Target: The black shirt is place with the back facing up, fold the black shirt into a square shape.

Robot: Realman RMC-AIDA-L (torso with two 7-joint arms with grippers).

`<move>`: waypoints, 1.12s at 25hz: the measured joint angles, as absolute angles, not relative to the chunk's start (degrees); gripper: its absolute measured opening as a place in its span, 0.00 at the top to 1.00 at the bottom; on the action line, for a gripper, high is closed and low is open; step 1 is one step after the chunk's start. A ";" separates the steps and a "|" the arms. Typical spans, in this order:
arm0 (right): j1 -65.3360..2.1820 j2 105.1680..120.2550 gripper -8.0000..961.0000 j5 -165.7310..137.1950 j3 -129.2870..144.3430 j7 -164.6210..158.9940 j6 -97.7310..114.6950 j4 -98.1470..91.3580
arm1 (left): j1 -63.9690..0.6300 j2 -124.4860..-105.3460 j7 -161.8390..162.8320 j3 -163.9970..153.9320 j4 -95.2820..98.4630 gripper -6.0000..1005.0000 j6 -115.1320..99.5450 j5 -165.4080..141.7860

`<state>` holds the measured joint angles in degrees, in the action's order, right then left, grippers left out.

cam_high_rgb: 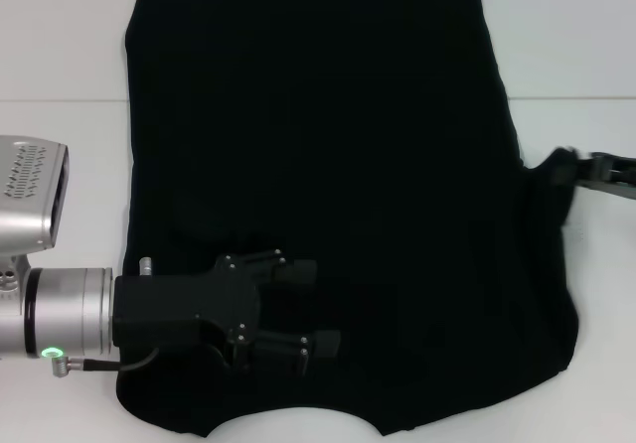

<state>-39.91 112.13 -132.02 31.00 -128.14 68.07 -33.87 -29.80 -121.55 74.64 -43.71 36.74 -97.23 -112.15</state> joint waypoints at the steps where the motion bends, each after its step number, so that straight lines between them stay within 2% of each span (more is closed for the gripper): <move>1: -40.94 112.65 0.88 -132.03 31.95 -127.93 68.33 -33.74 | -29.65 -121.55 74.68 -43.42 36.74 0.06 -97.32 -112.13; 6: -45.79 115.10 0.87 -132.35 41.61 -130.12 67.59 -32.63 | -29.51 -121.55 74.77 -42.82 36.74 0.06 -97.56 -112.11; 9: -47.26 115.92 0.87 -132.38 46.54 -132.97 66.10 -32.10 | -29.49 -121.55 74.79 -42.45 36.74 0.06 -97.62 -112.09; 17: -46.94 116.67 0.85 -130.87 49.85 -134.51 65.20 -34.94 | -29.45 -121.22 74.83 -41.28 36.74 0.06 -97.18 -112.08; 25: -42.60 116.07 0.60 -118.50 48.85 -126.29 67.58 -37.15 | -28.55 -119.93 80.53 -32.88 36.77 0.06 -97.14 -112.41; 28: -39.87 116.86 0.53 -111.76 48.66 -117.72 68.02 -36.89 | -26.91 -119.07 83.52 -30.33 37.22 0.06 -96.52 -112.80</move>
